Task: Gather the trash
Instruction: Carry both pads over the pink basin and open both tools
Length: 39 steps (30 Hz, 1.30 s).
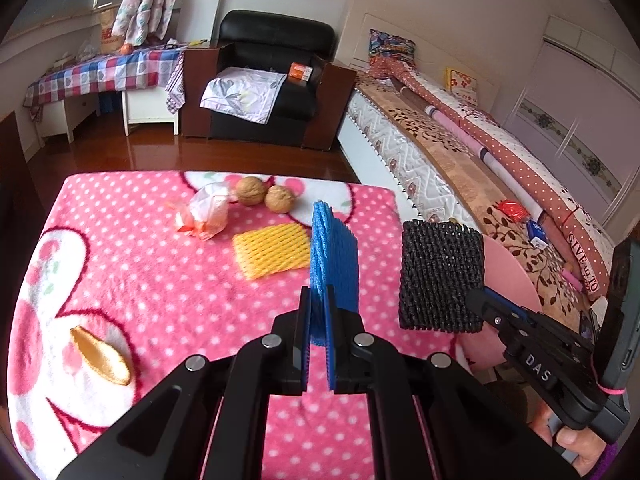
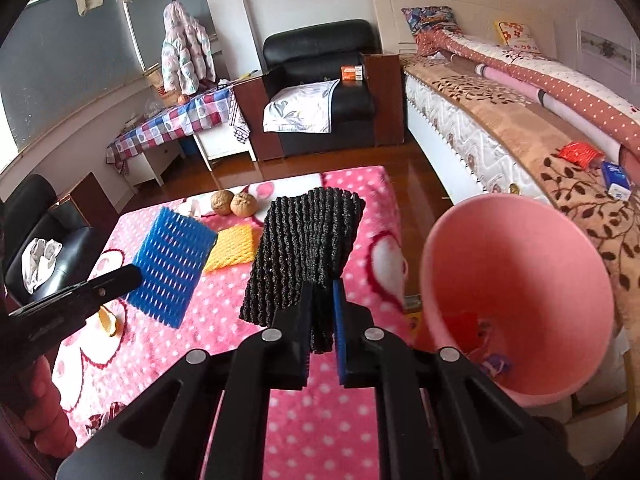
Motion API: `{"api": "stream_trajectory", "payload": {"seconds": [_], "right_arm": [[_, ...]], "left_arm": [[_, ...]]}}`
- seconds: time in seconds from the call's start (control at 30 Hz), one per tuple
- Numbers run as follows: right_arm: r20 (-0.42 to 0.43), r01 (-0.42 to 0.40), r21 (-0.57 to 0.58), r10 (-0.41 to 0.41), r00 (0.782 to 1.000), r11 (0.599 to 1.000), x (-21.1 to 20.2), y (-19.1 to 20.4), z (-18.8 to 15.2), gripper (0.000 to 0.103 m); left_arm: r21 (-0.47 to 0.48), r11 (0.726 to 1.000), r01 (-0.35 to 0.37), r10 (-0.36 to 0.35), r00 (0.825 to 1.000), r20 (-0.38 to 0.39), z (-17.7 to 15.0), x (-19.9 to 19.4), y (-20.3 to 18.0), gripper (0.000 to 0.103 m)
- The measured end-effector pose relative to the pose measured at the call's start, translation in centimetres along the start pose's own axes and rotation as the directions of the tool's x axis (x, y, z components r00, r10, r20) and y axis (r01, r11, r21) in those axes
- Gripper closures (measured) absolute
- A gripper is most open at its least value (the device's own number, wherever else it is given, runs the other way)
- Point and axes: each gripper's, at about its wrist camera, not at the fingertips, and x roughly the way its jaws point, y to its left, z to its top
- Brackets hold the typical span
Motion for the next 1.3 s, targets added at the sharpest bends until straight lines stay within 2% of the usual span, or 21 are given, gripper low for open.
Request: {"api": "stream_trajectory", "payload": {"seconds": [0.8,1.3], "right_arm": [[0.038,0.14,0.111,-0.145,0.989,0.984,-3.1,-7.9,-0.5,0.093],[0.032,0.207,0.197,-0.217,0.976,0.958,-3.8,-13.0,-1.5,0.093]], "left_arm": [[0.149,0.986,0.071,-0.068,0.997,-0.024,1.6,4.0,-10.2,0.098],[0.249,0.961,0.122,-0.113,0.992,-0.053,1.2,6.3,-16.5,0.098]]}}
